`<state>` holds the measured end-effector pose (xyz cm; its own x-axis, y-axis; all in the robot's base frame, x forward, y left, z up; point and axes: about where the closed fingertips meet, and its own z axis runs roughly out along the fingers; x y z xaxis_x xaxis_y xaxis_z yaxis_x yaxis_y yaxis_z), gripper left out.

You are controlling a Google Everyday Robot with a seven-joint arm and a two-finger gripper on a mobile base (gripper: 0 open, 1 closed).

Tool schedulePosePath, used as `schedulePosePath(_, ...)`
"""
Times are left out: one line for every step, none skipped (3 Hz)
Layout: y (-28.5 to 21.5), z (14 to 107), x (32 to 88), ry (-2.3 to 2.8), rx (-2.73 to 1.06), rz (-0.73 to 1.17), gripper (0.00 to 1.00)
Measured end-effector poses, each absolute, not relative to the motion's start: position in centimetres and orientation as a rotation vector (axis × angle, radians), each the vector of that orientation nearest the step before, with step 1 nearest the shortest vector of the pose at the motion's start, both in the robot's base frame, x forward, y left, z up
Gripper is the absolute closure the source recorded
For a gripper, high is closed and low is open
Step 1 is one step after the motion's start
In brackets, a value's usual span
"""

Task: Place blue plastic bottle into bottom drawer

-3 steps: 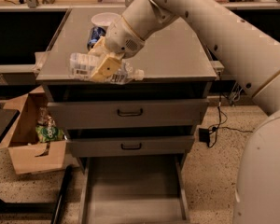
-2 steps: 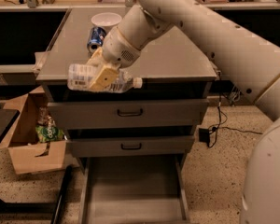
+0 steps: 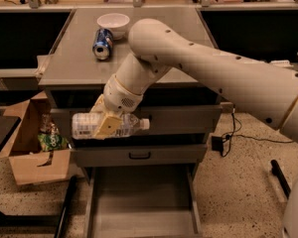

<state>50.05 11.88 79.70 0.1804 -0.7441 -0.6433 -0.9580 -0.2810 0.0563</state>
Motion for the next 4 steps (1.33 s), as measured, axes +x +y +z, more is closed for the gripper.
schedulePosePath(11.9,78.5,50.0,1.624,-2.103,0.818,1.00)
schedulePosePath(11.7,75.2,49.0,1.622,-2.102,0.788,1.00)
schedulePosePath(12.0,69.9,48.3,1.635,-2.066,0.752,1.00)
schedulePosePath(12.3,65.3,48.6,1.636,-1.989,0.754,1.00)
